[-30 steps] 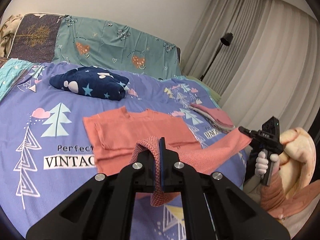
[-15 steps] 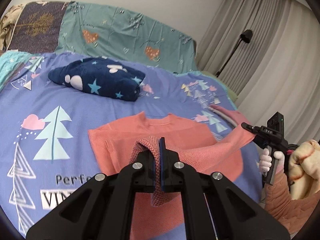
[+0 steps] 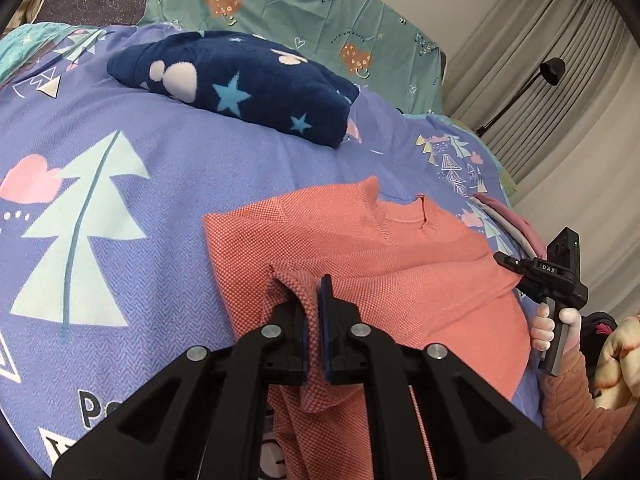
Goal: Fold small clothes
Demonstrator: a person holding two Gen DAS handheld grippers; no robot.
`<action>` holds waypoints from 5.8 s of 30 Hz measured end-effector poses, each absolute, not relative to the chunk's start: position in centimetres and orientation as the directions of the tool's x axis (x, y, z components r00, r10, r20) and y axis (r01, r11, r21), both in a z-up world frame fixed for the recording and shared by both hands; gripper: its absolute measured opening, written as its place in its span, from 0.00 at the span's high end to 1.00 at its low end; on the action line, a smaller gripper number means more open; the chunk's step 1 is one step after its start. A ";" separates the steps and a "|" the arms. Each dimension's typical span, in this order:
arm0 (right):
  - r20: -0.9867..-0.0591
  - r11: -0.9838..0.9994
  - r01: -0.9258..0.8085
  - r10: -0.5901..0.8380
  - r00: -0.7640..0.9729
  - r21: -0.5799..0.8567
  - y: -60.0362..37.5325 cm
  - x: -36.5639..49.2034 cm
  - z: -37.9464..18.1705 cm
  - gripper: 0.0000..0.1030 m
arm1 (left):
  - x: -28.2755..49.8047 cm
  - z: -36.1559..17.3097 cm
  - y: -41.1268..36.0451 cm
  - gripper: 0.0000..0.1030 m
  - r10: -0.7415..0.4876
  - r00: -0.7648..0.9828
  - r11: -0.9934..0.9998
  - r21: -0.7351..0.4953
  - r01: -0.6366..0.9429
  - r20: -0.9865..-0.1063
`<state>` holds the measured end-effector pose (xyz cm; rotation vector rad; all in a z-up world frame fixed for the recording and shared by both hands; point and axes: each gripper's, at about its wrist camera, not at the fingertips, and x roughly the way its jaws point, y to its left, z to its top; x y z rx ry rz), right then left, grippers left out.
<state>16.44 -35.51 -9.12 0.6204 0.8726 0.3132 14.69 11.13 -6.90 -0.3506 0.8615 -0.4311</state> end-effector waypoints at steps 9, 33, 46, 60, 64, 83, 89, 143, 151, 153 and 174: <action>-0.618 0.816 -0.099 0.504 0.603 0.569 -34.8 13.7 -7.4 0.96 | 11.9 -5.9 10.4 0.95 -0.540 0.536 0.839 -0.468 0.279 -0.649; -0.673 0.889 -0.100 0.408 0.618 0.447 -35.6 23.3 -7.2 0.53 | 22.0 -7.2 12.0 0.47 -0.387 0.572 0.918 -0.360 0.166 -0.723; -0.556 0.855 -0.186 0.465 0.689 0.485 -34.7 24.3 -3.8 0.95 | 20.9 -2.8 12.2 0.96 -0.376 0.704 0.924 -0.305 0.233 -0.602; -0.698 0.893 -0.058 0.388 0.602 0.446 -39.4 18.2 -8.4 0.79 | 15.4 -2.0 4.2 0.60 -0.369 0.627 0.923 -0.191 0.334 -0.686; -0.688 0.873 -0.068 0.427 0.587 0.483 -40.5 15.8 -9.6 0.79 | 12.1 -2.4 -4.4 0.54 -0.481 0.515 0.857 -0.254 0.449 -0.709; -0.543 0.766 -0.129 0.553 0.632 0.629 -44.0 11.9 -12.0 0.85 | 7.0 -8.2 -26.7 0.53 -0.263 0.446 0.864 -0.003 0.503 -0.855; -0.536 0.760 -0.134 0.559 0.632 0.636 -44.1 11.9 -12.0 0.85 | 8.6 -7.8 -23.3 0.87 -0.340 0.392 0.888 -0.155 0.432 -0.855; -0.651 0.719 -0.467 0.682 0.332 0.515 -37.4 5.6 -9.3 0.64 | 19.6 -6.9 -22.6 0.86 -0.472 0.317 0.807 -0.258 0.531 -0.823; -0.583 0.663 -0.501 0.741 0.333 0.557 -39.7 5.1 -8.7 0.98 | 20.1 -7.0 -23.8 0.84 -0.478 0.307 0.789 -0.249 0.562 -0.823; -0.630 0.692 -0.458 0.713 0.309 0.559 -40.5 5.1 -10.4 0.98 | 20.3 -7.5 -24.0 0.83 -0.488 0.307 0.781 -0.252 0.571 -0.817; -0.702 0.842 -0.225 0.534 0.470 0.490 -38.0 3.6 -10.5 0.98 | 13.9 -2.9 -22.0 0.59 -0.501 0.480 0.763 -0.105 0.638 -0.720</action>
